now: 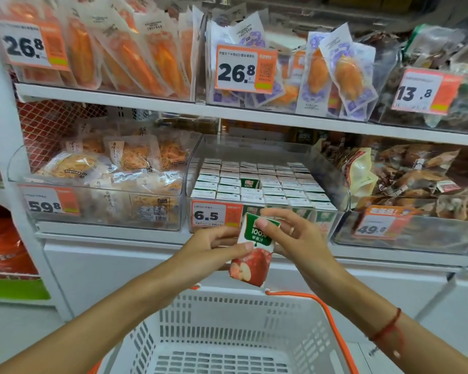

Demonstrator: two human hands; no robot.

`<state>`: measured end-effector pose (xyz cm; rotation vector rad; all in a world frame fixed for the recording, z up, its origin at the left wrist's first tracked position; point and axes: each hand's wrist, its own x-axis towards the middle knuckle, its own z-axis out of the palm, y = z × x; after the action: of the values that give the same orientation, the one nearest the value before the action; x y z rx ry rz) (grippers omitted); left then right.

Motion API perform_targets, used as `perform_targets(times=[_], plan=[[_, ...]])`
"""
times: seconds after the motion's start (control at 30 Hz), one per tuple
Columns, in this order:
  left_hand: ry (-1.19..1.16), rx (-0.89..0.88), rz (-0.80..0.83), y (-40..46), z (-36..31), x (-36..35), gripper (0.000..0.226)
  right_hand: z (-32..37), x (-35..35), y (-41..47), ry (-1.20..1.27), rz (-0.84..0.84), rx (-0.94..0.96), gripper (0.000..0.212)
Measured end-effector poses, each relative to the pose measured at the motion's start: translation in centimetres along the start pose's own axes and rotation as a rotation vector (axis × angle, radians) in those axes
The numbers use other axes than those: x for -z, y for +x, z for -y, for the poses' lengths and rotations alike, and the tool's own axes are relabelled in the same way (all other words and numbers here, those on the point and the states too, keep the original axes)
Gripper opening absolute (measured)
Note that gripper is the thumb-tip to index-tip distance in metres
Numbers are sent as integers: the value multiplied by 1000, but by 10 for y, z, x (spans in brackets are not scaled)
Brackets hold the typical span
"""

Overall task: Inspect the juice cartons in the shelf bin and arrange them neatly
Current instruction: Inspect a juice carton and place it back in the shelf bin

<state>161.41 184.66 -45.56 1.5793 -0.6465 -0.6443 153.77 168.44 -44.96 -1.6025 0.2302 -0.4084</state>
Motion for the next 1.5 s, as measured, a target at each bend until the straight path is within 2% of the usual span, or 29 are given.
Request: perform_targets(times=[0.07, 0.17, 0.23, 0.3, 0.4, 0.5, 0.63, 0.73, 0.8, 0.87, 0.97, 1.03, 1.23, 1.3, 1.43, 1.5], plan=[[-45, 22, 10, -3, 5, 0, 19, -4, 3, 1, -19, 30, -76, 47], [-153, 42, -23, -6, 11, -6, 23, -5, 11, -1, 37, 214, -230, 39], [-198, 55, -82, -6, 15, -9, 24, -6, 14, -6, 27, 321, -256, 34], [-217, 58, -126, -5, 18, -12, 24, -12, 15, -9, -27, 350, -227, 33], [-213, 49, -165, -5, 22, -16, 21, -16, 12, -12, -94, 337, -173, 42], [-162, 37, -201, -4, 26, -17, 19, -17, 9, -12, -185, 232, -144, 44], [-131, 47, -258, 0, 29, -15, 15, -23, 6, -15, -513, 40, 1, 53], [-156, 82, -224, 1, 28, -19, 17, -26, 3, -19, -539, 38, 103, 55], [-153, 102, -210, 1, 26, -19, 24, -27, 3, -21, -556, 62, 127, 49], [-148, 123, -185, 1, 24, -15, 27, -25, 6, -18, -499, 86, 86, 34], [-72, 152, -81, 1, 19, -6, 31, -20, 13, -13, -253, 118, -40, 17], [-59, 149, -23, 1, 17, -5, 28, -18, 15, -12, -199, 97, -38, 12], [-130, 138, -51, 1, 15, -9, 24, -20, 17, -10, -208, 69, -5, 13], [-159, 123, -96, 2, 16, -9, 29, -20, 17, -10, -217, 134, -65, 18], [-191, 88, -147, 3, 15, -8, 30, -17, 18, -11, -149, 390, -276, 34], [-176, 64, -138, 1, 16, -9, 28, -18, 16, -13, -126, 398, -293, 33]])
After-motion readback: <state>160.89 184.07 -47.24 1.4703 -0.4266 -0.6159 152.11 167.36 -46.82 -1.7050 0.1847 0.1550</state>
